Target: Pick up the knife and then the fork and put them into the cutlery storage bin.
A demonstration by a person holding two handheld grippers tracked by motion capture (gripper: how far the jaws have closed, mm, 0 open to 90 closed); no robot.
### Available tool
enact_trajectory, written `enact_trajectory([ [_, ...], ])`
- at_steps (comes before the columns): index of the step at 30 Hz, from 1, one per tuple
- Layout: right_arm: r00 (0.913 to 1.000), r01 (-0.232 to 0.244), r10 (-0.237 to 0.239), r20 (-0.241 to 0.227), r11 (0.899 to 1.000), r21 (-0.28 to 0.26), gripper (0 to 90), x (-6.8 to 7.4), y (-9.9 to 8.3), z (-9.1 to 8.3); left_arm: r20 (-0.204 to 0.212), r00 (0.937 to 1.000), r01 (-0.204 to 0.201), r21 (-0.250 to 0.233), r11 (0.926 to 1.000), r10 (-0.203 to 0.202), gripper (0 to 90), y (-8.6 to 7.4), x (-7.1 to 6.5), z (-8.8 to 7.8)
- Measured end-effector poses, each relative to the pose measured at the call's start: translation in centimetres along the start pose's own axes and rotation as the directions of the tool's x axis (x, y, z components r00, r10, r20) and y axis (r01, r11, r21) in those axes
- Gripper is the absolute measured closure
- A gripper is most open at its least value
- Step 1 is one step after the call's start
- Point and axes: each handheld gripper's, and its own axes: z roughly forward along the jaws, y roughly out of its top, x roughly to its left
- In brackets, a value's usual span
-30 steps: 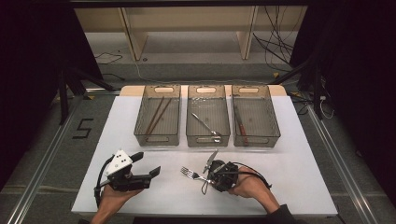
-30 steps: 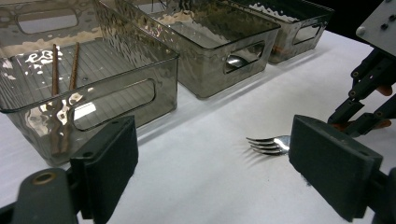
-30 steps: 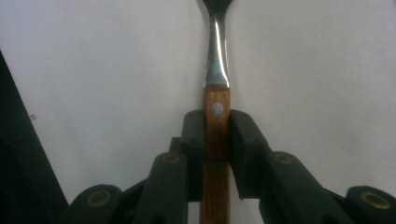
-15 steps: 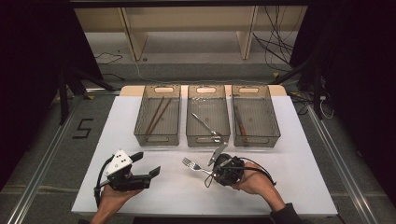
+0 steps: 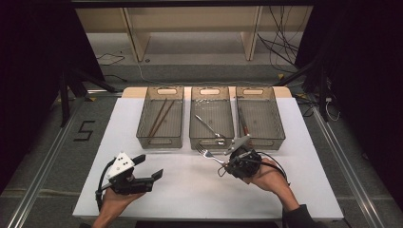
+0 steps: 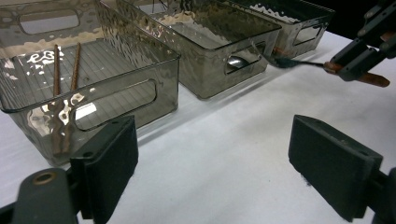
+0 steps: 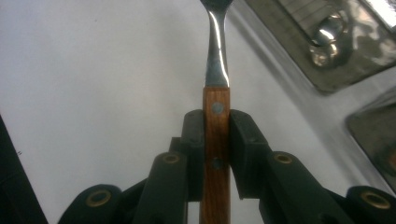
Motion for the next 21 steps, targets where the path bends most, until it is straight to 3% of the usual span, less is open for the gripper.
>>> enact_trajectory([
  [10, 0.9970, -0.070, 0.072, 0.027, 0.996, -0.059, 77.3, -1.9, -0.8, -1.2, -0.001, 1.0000, 0.000, 0.000, 1.0000, 0.000, 15.4, 0.0, 0.0, 0.0],
  [21, 0.9849, -0.161, 0.167, 0.044, 0.979, -0.124, 77.4, -4.2, -1.8, -2.4, -0.001, 1.0000, -0.001, 0.001, 1.0000, 0.001, 15.4, 0.0, 0.0, 0.0],
])
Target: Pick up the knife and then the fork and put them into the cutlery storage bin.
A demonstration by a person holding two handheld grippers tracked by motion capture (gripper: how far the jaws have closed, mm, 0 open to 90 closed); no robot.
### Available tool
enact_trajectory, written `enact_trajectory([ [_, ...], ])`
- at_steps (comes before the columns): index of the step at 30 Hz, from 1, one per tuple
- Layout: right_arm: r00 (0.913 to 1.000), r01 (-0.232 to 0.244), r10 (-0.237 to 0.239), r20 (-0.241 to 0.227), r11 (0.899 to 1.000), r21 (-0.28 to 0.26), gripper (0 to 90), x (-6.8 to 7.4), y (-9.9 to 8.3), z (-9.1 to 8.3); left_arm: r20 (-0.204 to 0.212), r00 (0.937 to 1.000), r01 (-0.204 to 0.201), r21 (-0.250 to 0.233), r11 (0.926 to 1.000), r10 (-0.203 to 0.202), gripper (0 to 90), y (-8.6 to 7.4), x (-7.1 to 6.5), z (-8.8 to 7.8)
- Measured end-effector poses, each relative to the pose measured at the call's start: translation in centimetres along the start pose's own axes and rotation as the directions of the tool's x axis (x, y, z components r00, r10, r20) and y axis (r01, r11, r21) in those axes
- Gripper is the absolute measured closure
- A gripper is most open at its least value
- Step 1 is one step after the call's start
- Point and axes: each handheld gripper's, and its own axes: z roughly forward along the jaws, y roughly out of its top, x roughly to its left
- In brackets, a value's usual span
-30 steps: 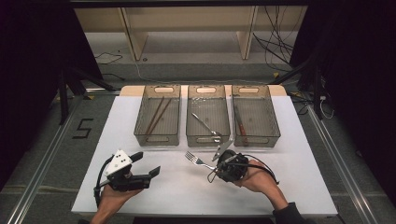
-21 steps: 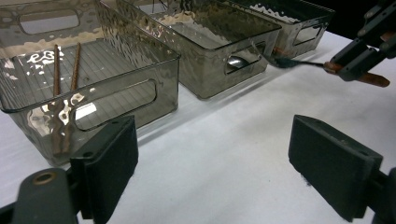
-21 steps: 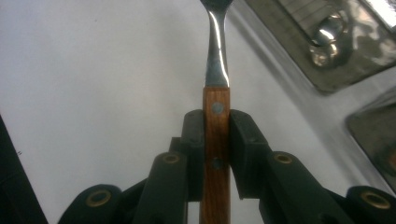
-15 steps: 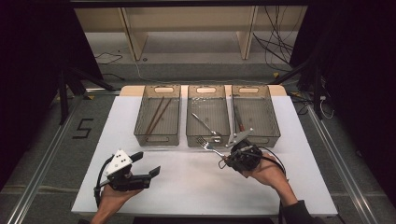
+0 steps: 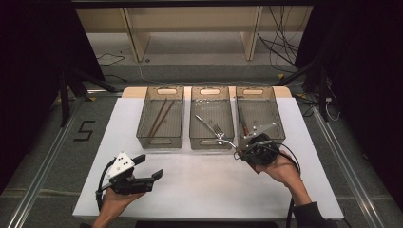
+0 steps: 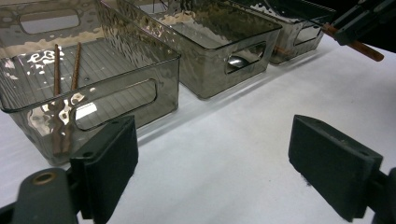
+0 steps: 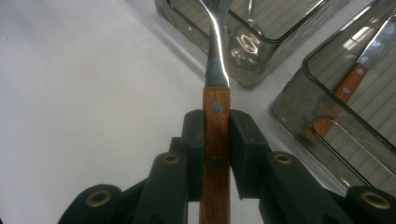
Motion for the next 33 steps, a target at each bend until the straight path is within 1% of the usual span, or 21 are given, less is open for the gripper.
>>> enact_trajectory([
  [1, 0.9999, -0.016, 0.016, 0.000, 1.000, -0.012, 77.4, -0.4, -0.1, -0.2, 0.000, 1.0000, -0.001, 0.001, 1.0000, 0.001, 15.4, 0.0, 0.0, 0.0],
  [3, 0.9998, -0.019, 0.019, 0.005, 1.000, -0.015, 77.4, -0.5, -0.1, -0.3, 0.000, 1.0000, -0.002, 0.000, 1.0000, 0.002, 15.4, 0.0, 0.0, 0.0],
  [7, 0.9988, -0.044, 0.045, 0.021, 0.999, -0.031, 77.4, -1.2, 0.0, -0.6, 0.000, 1.0000, 0.000, 0.000, 1.0000, 0.000, 15.4, 0.0, 0.0, 0.0],
  [13, 0.9954, -0.079, 0.082, 0.049, 0.994, -0.072, 77.3, -2.4, 0.4, -1.4, 0.000, 1.0000, -0.001, -0.001, 1.0000, 0.001, 15.4, 0.0, 0.0, 0.0],
  [20, 0.9881, -0.125, 0.134, 0.076, 0.986, -0.112, 77.4, -4.1, 1.2, -1.7, 0.002, 1.0000, 0.000, -0.004, 1.0000, 0.000, 15.4, 0.0, 0.0, 0.0],
  [22, 0.9861, -0.132, 0.142, 0.086, 0.985, -0.114, 77.3, -4.5, 1.4, -1.7, 0.001, 1.0000, 0.000, -0.003, 1.0000, 0.000, 15.4, 0.0, 0.0, 0.0],
  [25, 0.9809, -0.155, 0.167, 0.099, 0.981, -0.120, 77.4, -5.1, 1.9, -1.8, 0.002, 1.0000, -0.001, -0.004, 1.0000, 0.001, 15.4, 0.0, 0.0, 0.0],
  [31, 0.9755, -0.172, 0.187, 0.116, 0.977, -0.125, 77.4, -6.0, 2.7, -1.7, 0.002, 1.0000, -0.001, -0.004, 1.0000, 0.001, 15.4, 0.0, 0.0, 0.0],
  [33, 0.9724, -0.183, 0.198, 0.123, 0.975, -0.126, 77.4, -6.4, 3.0, -1.6, 0.002, 1.0000, -0.002, -0.003, 1.0000, 0.002, 15.4, 0.0, 0.0, 0.0],
])
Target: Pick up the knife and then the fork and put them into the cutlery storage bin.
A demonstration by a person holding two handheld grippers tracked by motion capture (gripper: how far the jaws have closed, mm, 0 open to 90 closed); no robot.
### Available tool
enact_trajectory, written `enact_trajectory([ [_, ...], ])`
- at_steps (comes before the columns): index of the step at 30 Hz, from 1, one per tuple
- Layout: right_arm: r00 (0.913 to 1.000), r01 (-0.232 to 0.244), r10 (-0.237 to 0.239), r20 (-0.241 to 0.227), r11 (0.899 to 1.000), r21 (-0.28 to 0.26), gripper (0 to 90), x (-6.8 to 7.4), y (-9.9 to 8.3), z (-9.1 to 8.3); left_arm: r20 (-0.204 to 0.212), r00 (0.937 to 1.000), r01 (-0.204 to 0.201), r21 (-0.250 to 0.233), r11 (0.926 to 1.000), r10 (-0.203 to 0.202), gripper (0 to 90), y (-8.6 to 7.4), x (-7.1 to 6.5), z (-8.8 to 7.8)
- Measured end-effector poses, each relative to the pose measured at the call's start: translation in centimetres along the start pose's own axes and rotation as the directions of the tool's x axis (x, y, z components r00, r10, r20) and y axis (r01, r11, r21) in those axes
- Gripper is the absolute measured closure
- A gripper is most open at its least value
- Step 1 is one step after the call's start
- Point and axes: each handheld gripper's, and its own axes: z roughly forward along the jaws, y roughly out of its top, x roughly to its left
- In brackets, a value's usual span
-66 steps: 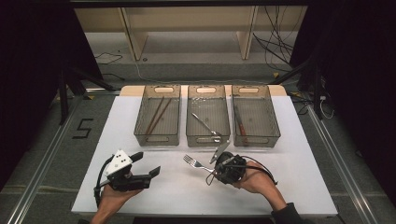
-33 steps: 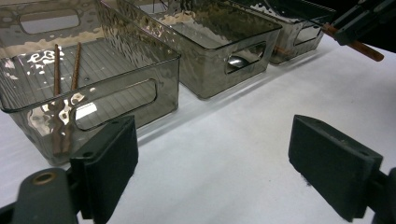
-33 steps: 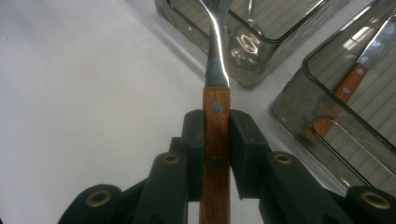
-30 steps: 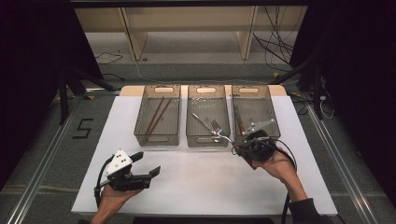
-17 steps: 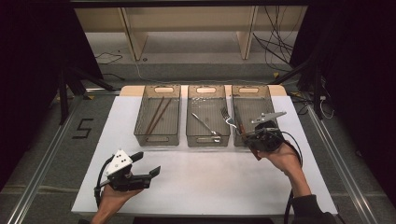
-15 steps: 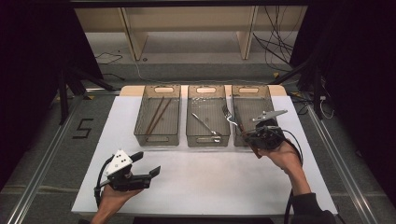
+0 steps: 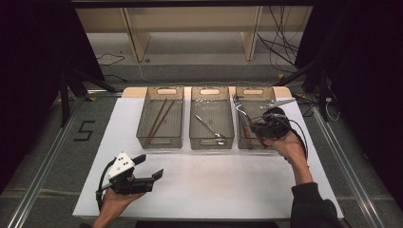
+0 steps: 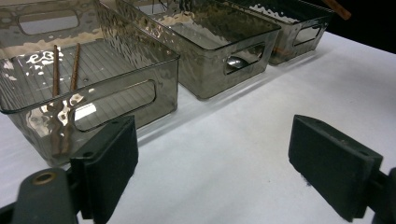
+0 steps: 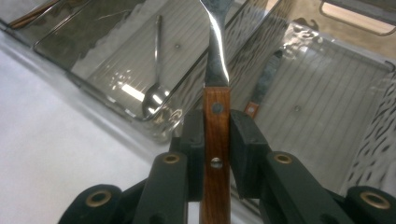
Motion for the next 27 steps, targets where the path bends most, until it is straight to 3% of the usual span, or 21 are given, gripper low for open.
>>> enact_trajectory([
  [12, 0.9968, -0.074, 0.074, 0.031, 0.997, -0.007, 77.3, -1.4, 1.5, 1.0, -0.001, 1.0000, 0.003, -0.001, 1.0000, -0.003, 15.4, 0.0, 0.0, 0.0],
  [27, 0.9840, -0.166, 0.165, 0.068, 0.986, 0.018, 77.3, -3.1, 2.6, 3.0, 0.000, 1.0000, 0.004, 0.000, 1.0000, -0.004, 15.4, 0.0, 0.1, 0.0],
])
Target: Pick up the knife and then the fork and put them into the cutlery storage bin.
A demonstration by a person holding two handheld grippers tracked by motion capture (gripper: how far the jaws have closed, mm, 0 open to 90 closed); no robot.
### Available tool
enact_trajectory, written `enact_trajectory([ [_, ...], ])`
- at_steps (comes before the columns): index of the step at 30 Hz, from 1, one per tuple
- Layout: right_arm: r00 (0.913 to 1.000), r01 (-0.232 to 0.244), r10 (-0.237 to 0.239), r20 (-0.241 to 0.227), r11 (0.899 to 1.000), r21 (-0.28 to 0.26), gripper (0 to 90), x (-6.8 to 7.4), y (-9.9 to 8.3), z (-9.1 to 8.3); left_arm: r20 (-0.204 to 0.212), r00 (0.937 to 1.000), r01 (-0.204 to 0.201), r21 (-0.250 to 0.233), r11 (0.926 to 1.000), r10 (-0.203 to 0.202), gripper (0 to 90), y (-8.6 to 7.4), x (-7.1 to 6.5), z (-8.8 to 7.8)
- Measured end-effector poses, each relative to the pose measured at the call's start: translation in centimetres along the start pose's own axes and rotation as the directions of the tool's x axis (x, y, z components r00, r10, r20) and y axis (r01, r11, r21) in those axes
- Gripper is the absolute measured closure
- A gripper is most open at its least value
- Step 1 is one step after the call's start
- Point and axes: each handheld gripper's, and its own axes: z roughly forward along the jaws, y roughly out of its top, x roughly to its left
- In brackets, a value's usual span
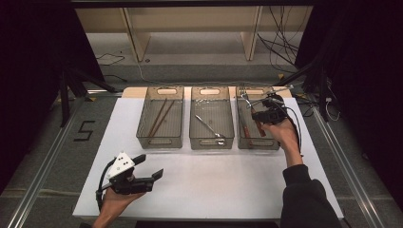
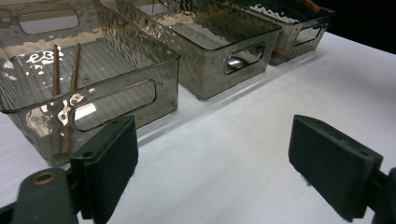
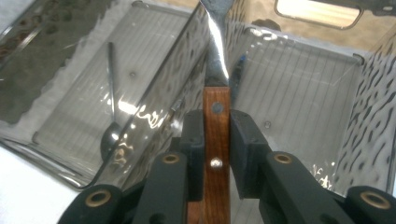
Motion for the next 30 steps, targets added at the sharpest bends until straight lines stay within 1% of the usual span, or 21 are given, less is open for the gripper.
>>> enact_trajectory([
  [11, 0.9987, -0.045, 0.044, 0.026, 0.999, 0.028, 77.2, -0.5, -0.1, 1.3, -0.001, 1.0000, 0.000, -0.001, 1.0000, 0.000, 15.4, 0.0, 0.0, 0.0],
  [18, 0.9978, -0.055, 0.053, 0.040, 0.998, 0.042, 77.1, -0.6, -0.4, 1.9, 0.000, 1.0000, -0.001, -0.001, 1.0000, 0.001, 15.4, 0.0, 0.0, 0.0],
  [21, 0.9968, -0.071, 0.069, 0.041, 0.996, 0.053, 77.1, -0.8, -0.6, 2.3, 0.000, 1.0000, -0.001, -0.001, 1.0000, 0.001, 15.4, 0.0, 0.0, 0.0],
  [25, 0.9958, -0.079, 0.075, 0.052, 0.995, 0.065, 76.8, -0.8, -0.7, 2.6, 0.000, 1.0000, -0.001, -0.001, 1.0000, 0.001, 15.4, 0.0, 0.0, 0.0],
  [27, 0.9950, -0.088, 0.084, 0.053, 0.994, 0.062, 75.1, -0.8, -0.6, 2.6, 0.000, 1.0000, -0.001, -0.001, 1.0000, 0.001, 15.4, 0.0, 0.0, 0.0],
  [28, 0.9949, -0.092, 0.090, 0.045, 0.994, 0.060, 68.4, -0.8, -0.6, 2.7, 0.000, 1.0000, -0.001, 0.000, 1.0000, 0.001, 15.4, 0.0, 0.0, 0.0],
  [29, 0.9950, -0.095, 0.093, 0.037, 0.994, 0.060, 63.4, -0.8, -0.6, 2.7, 0.000, 1.0000, -0.001, 0.000, 1.0000, 0.001, 15.4, 0.0, 0.0, 0.0],
  [30, 0.9951, -0.096, 0.094, 0.030, 0.994, 0.058, 62.8, -0.9, -0.5, 2.6, 0.000, 1.0000, -0.002, -0.001, 1.0000, 0.002, 15.4, 0.0, 0.0, 0.0],
])
